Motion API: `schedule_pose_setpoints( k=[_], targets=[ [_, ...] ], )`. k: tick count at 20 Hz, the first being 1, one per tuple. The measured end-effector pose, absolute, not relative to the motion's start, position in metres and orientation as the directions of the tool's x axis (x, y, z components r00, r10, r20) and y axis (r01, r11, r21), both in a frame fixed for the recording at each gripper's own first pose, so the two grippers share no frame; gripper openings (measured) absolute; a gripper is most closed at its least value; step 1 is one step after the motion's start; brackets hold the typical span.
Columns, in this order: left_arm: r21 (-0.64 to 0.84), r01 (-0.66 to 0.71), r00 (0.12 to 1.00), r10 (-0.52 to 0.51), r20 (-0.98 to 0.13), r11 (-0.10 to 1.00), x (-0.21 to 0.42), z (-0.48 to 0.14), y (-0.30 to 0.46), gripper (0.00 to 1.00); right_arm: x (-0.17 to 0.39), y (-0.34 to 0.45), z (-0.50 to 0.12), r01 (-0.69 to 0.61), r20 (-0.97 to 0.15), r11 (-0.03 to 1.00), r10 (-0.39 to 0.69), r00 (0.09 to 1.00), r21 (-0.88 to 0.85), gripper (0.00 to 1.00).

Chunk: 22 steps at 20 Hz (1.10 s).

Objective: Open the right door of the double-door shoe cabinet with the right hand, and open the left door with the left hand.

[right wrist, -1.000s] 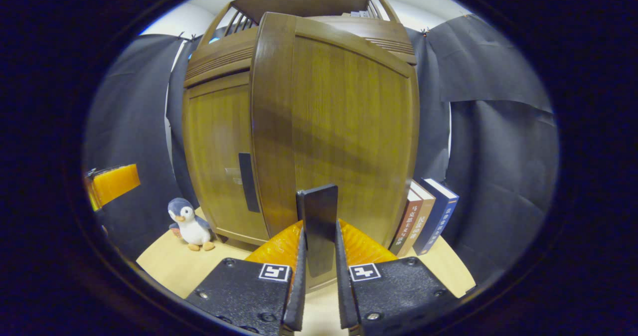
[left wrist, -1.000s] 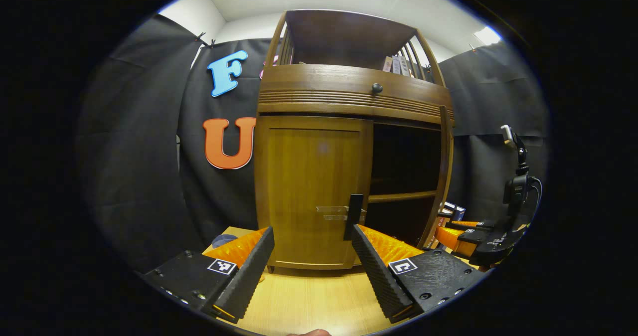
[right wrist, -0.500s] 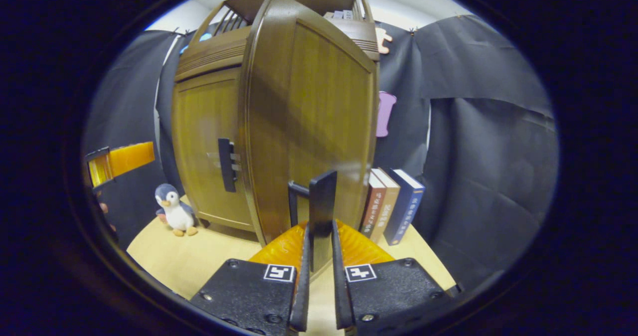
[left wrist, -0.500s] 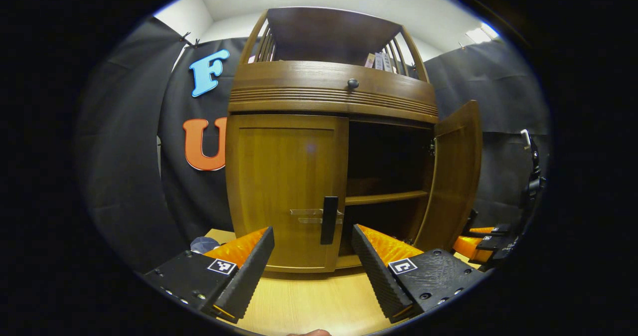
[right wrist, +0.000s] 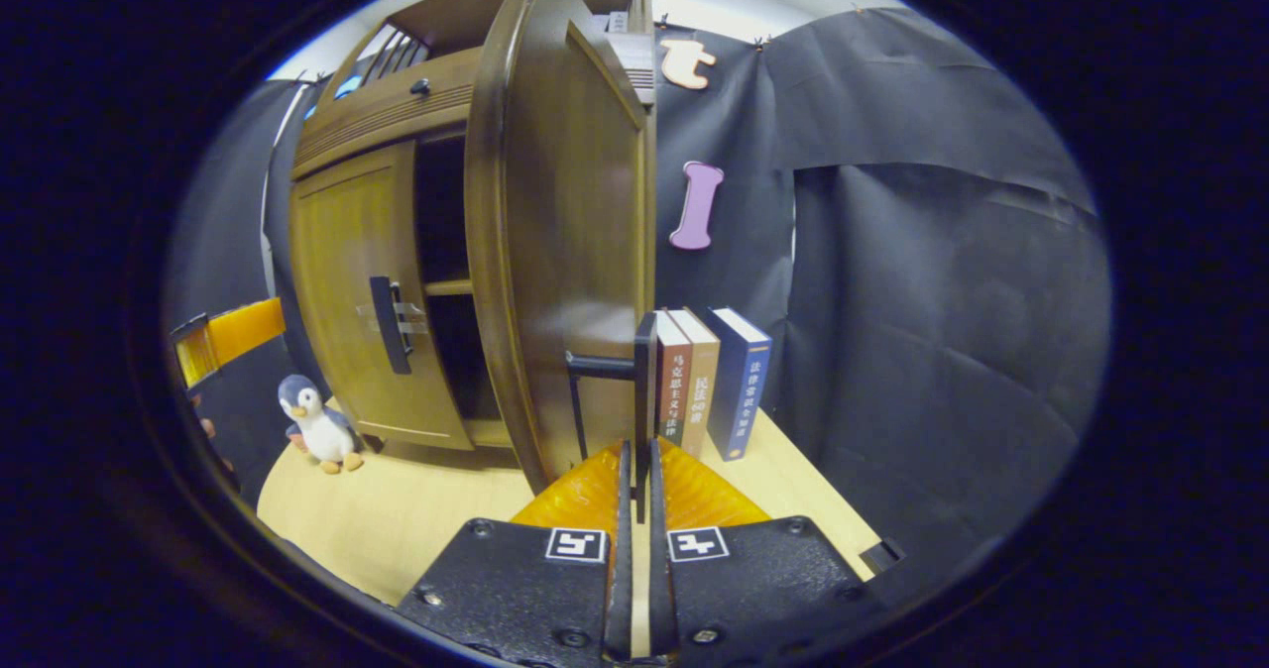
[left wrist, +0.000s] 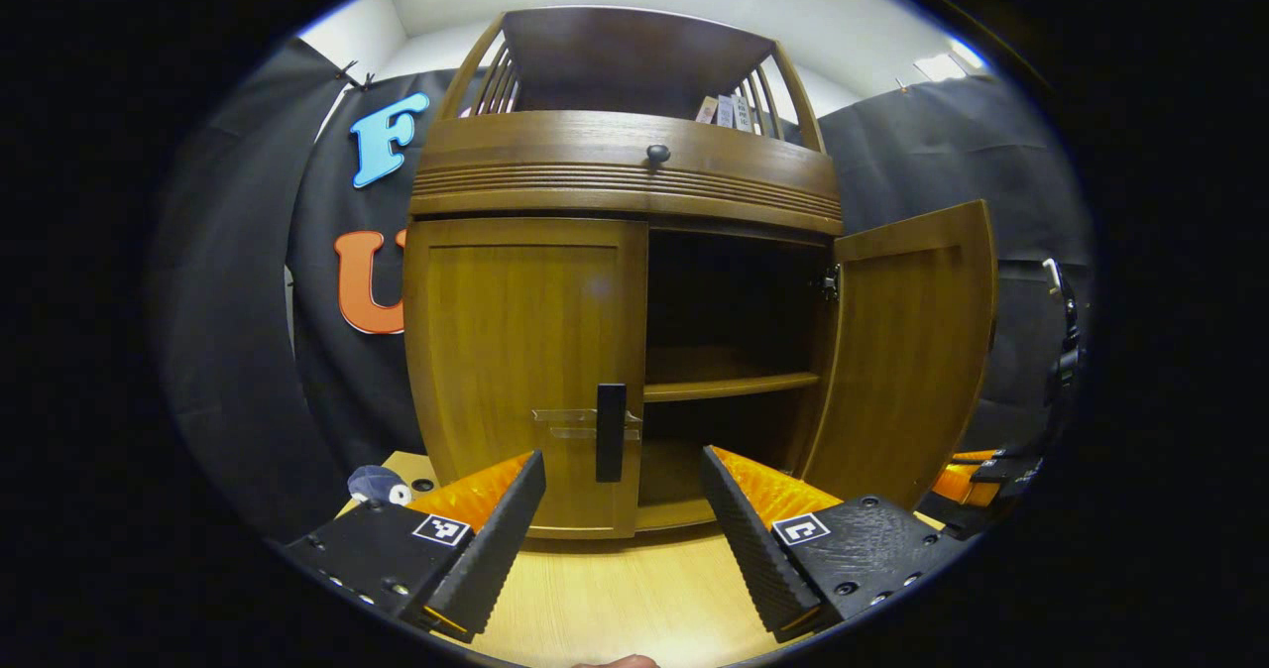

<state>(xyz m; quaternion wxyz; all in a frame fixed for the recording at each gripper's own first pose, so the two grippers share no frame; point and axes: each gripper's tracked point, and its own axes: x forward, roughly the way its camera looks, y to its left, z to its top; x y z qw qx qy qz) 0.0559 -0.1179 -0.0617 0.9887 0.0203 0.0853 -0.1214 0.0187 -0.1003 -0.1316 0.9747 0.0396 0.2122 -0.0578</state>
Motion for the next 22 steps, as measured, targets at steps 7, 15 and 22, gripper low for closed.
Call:
schedule_pose_setpoints(
  k=[7,15,22],
  targets=[
    [0.028,0.254,0.953,-0.245,-0.18,0.967,0.052,-0.063,-0.128,0.95,0.009,-0.152,-0.124,0.224,-0.402,0.973,-0.182,0.897,0.058,0.05],
    [0.02,0.281,0.944,-0.272,-0.185,0.96,0.053,-0.065,-0.145,0.95,0.002,-0.184,-0.125,0.278,-0.396,0.959,-0.233,0.888,0.058,0.05],
    [0.022,0.312,0.935,-0.303,-0.186,0.95,0.063,-0.068,-0.162,0.95,-0.007,-0.189,-0.124,0.286,-0.396,0.957,-0.244,0.885,0.05,0.05]
  ],
)
